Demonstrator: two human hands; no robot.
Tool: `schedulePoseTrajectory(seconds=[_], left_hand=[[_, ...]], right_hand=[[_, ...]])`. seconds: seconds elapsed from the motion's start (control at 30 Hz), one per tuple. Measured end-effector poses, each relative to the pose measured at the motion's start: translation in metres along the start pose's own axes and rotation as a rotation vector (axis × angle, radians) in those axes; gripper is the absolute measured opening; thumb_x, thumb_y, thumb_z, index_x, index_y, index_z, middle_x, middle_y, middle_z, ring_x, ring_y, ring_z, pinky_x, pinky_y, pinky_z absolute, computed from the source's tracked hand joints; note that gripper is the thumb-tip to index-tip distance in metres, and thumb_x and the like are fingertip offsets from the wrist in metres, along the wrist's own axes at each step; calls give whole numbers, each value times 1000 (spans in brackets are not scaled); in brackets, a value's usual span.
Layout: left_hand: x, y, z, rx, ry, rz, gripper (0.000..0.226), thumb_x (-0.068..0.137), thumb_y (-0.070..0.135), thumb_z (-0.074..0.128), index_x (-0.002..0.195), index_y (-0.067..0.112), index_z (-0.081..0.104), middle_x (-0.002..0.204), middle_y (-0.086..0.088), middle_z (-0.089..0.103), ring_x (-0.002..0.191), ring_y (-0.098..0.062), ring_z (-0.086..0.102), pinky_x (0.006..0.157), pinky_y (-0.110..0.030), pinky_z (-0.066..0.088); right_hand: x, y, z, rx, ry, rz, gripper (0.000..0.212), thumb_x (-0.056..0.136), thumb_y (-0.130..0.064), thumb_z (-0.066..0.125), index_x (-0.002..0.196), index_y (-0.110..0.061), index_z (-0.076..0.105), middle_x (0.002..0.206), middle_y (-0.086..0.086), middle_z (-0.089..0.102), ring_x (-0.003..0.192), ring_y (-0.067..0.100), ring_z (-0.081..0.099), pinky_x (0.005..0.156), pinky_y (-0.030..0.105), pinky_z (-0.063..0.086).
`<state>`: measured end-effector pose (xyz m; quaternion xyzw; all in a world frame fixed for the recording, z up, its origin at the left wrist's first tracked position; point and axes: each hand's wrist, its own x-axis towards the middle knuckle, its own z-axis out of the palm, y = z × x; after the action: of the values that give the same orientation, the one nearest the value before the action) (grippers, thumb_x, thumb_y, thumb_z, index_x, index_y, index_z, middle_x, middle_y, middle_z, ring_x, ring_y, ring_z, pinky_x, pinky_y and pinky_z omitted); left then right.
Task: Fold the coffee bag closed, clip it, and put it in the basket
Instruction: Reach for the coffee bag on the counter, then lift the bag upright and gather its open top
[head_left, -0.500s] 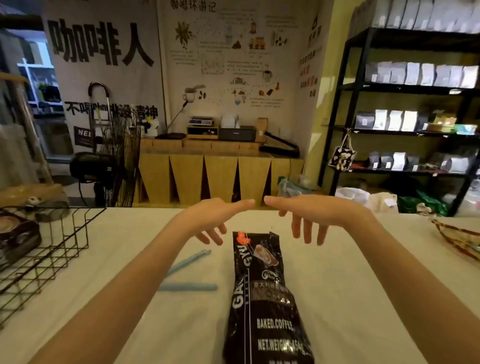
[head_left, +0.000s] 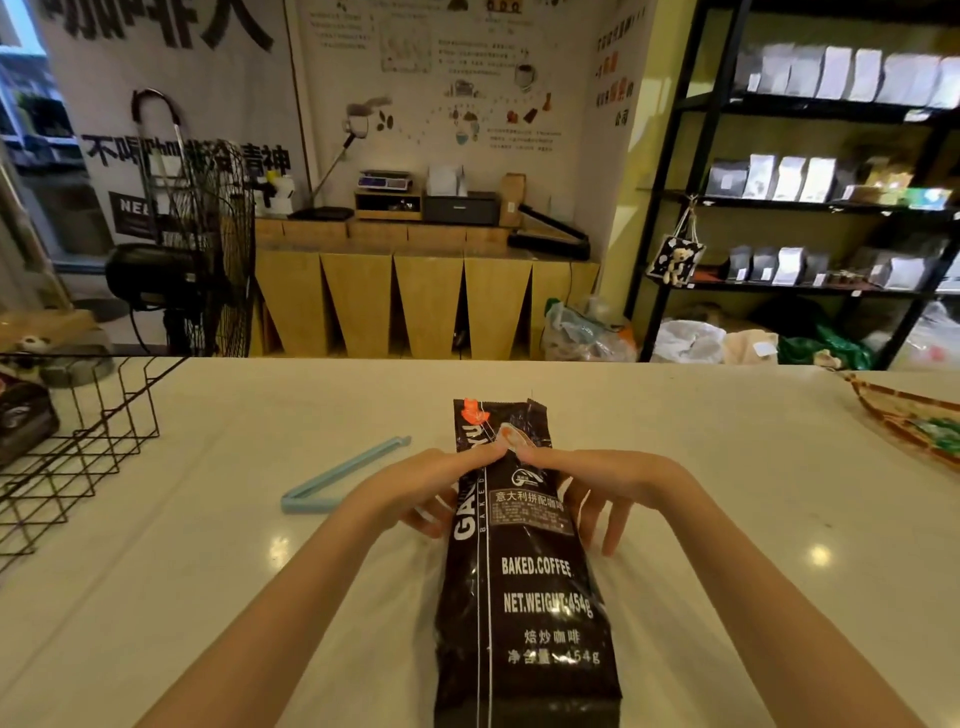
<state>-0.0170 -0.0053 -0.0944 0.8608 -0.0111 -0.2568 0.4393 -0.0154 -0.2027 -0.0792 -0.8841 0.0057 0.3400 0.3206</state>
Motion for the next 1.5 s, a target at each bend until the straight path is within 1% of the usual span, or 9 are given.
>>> schedulePoseTrajectory(seconds=[0.33,0.57,0.73,0.87,0.97,1.23,1.33,1.4,1.5], left_hand=[[-9,8,0,-85,-18,115,50,64,66,56,89,23,60,89,-1,69,81,-18,67,63,-27,53],[-31,32,-16,-179,159,365,52,63,54,65,105,26,53,91,6,68,75,-4,67,54,-16,50],[-36,36,-20,-233,301,551,64,47,59,76,104,38,55,98,8,70,86,-8,68,72,-27,55],[-37,35,-20,-282,395,635,65,42,53,75,102,38,56,97,8,71,88,-4,66,74,-24,53],[-36,34,-18,-313,427,657,61,37,53,74,94,42,54,95,7,71,87,-4,66,73,-24,53],[-26,31,-8,-421,377,613,65,40,44,75,100,35,51,100,12,65,96,-6,61,74,-22,50],[-24,31,-2,-445,356,604,75,44,44,73,112,28,48,108,10,61,100,-7,57,78,-23,49],[-24,31,2,-478,328,614,75,48,42,71,117,28,45,108,11,60,98,-4,58,72,-18,49],[-21,29,6,-555,267,635,58,58,33,73,109,35,46,102,15,62,85,3,64,59,-12,50]], right_hand=[[-9,0,-2,63,22,-133,82,60,-78,47,116,-17,54,110,16,67,90,31,69,64,36,60],[-39,-19,-13,88,305,-352,75,61,-70,59,119,-25,47,107,5,68,81,21,71,61,35,60],[-55,-28,-12,127,509,-523,78,50,-65,62,117,-28,46,104,-3,66,83,14,68,64,37,61],[-54,-29,-8,165,612,-641,75,51,-62,66,116,-29,51,103,-5,69,88,12,67,72,40,59],[-47,-28,-7,170,672,-655,75,52,-62,68,118,-30,51,106,-9,69,92,8,66,78,36,58],[-39,-24,-5,163,669,-633,79,50,-67,66,120,-33,47,108,-11,67,94,7,65,82,37,57],[-44,-25,-6,169,651,-584,92,49,-65,67,129,-32,37,115,-10,62,104,11,62,90,40,53],[-50,-29,-6,244,825,-586,105,50,-63,68,139,-29,22,133,-4,50,121,17,50,100,43,45],[-70,-47,-9,222,1302,-858,92,66,-53,70,139,-23,23,140,5,42,128,17,38,106,42,37]])
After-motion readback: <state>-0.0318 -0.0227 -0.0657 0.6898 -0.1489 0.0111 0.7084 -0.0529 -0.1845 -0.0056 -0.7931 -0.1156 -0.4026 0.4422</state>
